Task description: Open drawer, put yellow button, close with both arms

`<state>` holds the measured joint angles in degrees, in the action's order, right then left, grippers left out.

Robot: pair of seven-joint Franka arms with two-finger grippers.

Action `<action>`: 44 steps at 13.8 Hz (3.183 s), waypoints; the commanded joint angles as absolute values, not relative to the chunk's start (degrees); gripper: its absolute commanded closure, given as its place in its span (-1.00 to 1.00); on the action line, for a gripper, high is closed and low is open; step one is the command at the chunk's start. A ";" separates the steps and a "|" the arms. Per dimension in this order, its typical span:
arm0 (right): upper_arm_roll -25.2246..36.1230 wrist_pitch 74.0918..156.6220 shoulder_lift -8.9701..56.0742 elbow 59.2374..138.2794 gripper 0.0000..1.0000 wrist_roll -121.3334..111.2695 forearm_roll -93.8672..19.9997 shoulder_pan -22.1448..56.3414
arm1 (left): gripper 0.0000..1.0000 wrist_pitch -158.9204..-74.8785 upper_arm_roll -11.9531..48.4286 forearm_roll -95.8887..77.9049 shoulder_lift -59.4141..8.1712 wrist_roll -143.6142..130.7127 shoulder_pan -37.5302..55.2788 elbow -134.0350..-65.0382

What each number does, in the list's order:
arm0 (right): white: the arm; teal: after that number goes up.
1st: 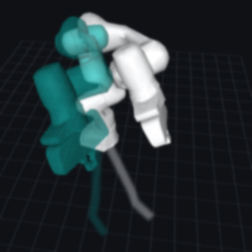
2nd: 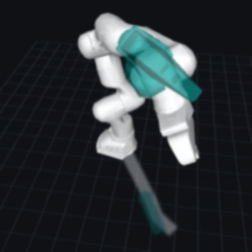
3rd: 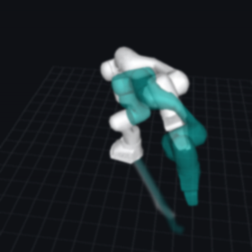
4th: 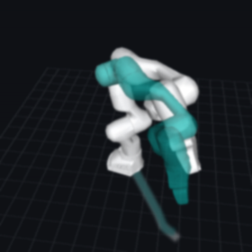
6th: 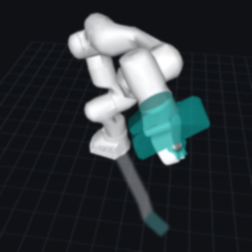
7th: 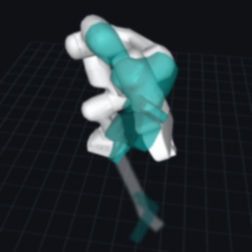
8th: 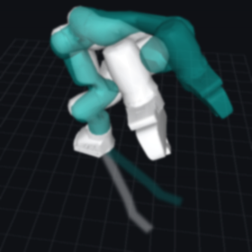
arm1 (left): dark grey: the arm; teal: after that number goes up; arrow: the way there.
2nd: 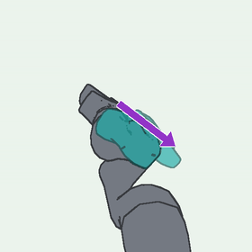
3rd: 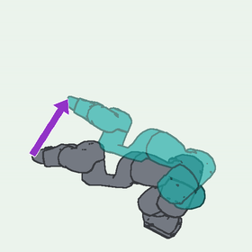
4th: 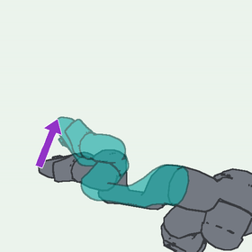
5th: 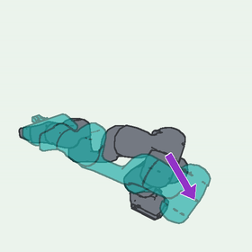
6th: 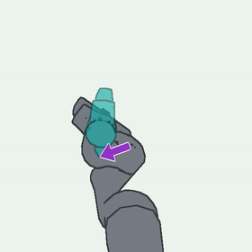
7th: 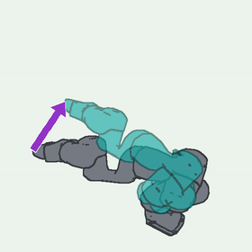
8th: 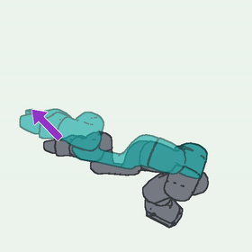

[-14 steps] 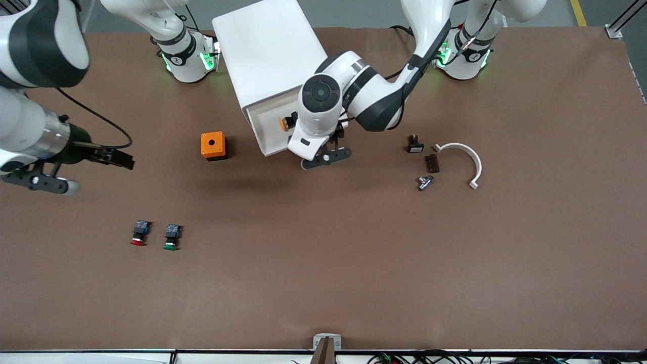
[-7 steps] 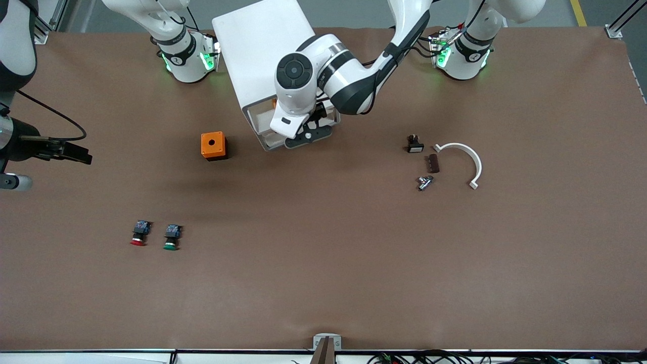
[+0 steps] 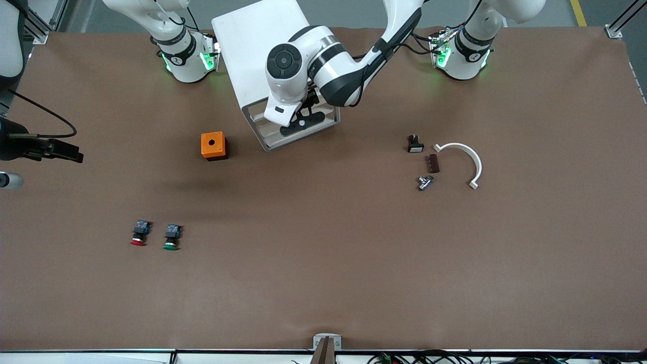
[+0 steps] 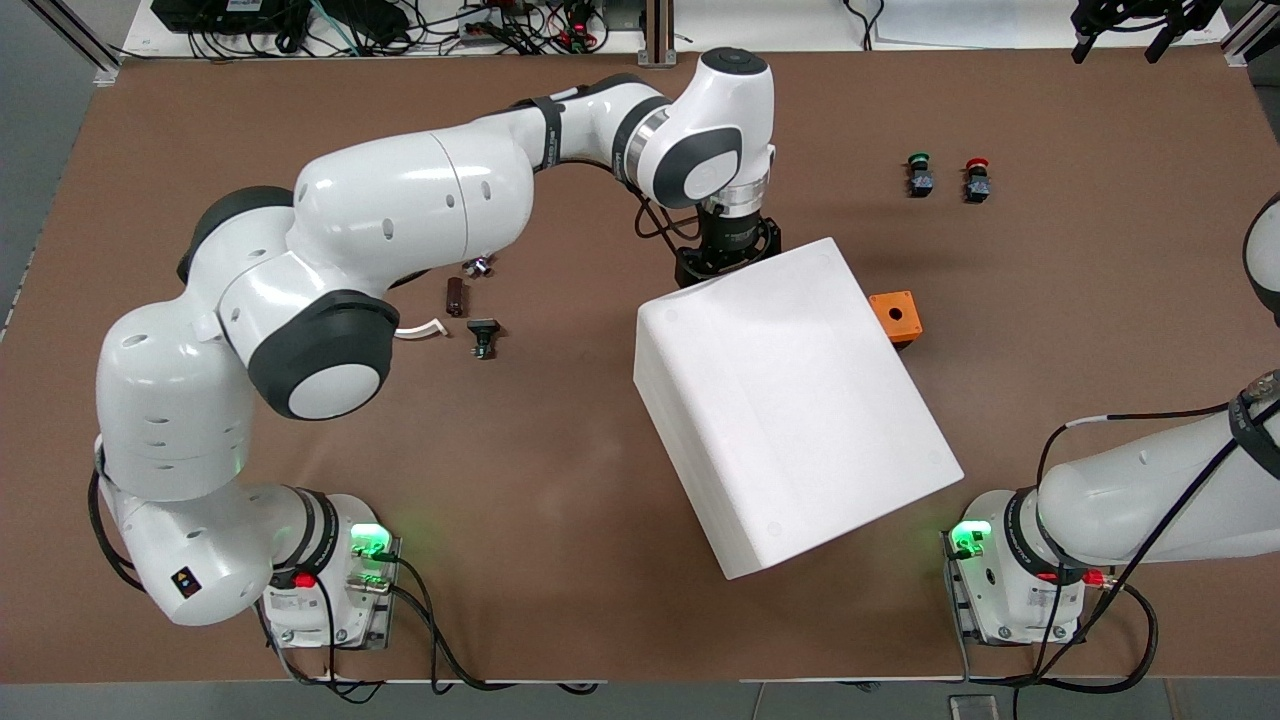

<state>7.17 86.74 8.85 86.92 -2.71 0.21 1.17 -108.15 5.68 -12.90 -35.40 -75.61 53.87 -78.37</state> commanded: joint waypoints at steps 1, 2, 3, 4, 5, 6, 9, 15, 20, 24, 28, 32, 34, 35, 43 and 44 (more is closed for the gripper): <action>6.06 85.87 9.14 84.21 -1.00 -3.52 1.14 0.00 | -0.99 -107.58 7.03 -13.36 -34.63 -76.29 53.35 -79.72; 6.06 85.61 9.14 81.85 -1.00 -3.43 1.14 -0.09 | -0.99 -106.97 6.51 -13.01 -34.54 -76.12 52.74 -79.72; 6.06 85.00 9.14 79.65 -1.00 -3.34 0.97 0.00 | -0.99 -105.92 6.33 -12.49 -34.28 -75.59 50.99 -79.63; 6.15 83.77 9.14 78.41 -1.00 -3.43 0.71 0.00 | -0.99 -105.30 6.33 -11.96 -34.10 -75.76 48.54 -79.37; 6.24 82.19 9.14 77.27 -1.00 -3.43 0.70 -0.09 | -0.99 -104.68 6.33 -11.34 -33.06 -75.67 46.51 -79.45; 6.24 80.96 9.05 75.95 -1.00 -3.43 0.79 -0.09 | -0.99 -104.16 6.33 -9.51 -32.26 -75.59 44.15 -79.37; 6.15 74.74 8.09 75.23 -1.00 -3.60 0.09 -0.18 | -0.99 -103.36 6.33 -5.20 -29.45 -74.36 37.64 -79.28; 5.63 72.68 3.18 80.14 -1.00 -3.08 0.18 0.35 | -0.99 -97.84 6.33 -3.25 -21.99 -58.04 21.65 -79.19; 5.54 79.27 -2.55 87.62 -1.00 -3.52 0.00 0.44 | -0.99 -92.29 6.33 -0.26 -15.57 -50.27 12.67 -79.19; 5.71 81.12 -4.30 89.73 -1.00 -3.52 0.00 0.35 | -0.99 -89.47 6.33 -0.09 -11.87 -43.97 6.95 -79.19; 5.80 84.81 -7.91 94.66 -1.00 -3.52 -0.18 0.44 | -0.99 -87.98 6.33 -0.09 -8.36 -38.51 3.43 -79.19; 6.06 84.99 -8.00 94.57 -1.00 -2.81 -1.75 0.35 | -0.99 -85.88 6.33 -0.09 -5.37 -27.72 -0.69 -79.89; 6.06 84.99 -8.00 94.57 -1.00 -2.90 -1.76 0.35 | -0.99 -84.64 6.33 -0.18 -2.48 -23.66 -1.58 -82.51; 6.06 84.99 -8.00 94.48 -1.00 -2.81 -1.76 0.44 | -0.99 -84.64 6.15 -0.09 -0.55 -22.16 -2.10 -84.44; 6.06 85.25 -8.17 94.48 -1.00 -3.16 -1.06 0.61 | -0.99 -84.11 5.71 2.20 7.29 -5.71 -3.52 -92.11; 6.06 85.43 -8.09 94.48 -1.00 -3.16 -1.05 0.53 | -0.99 -84.11 5.71 2.20 7.38 -5.71 -3.52 -92.11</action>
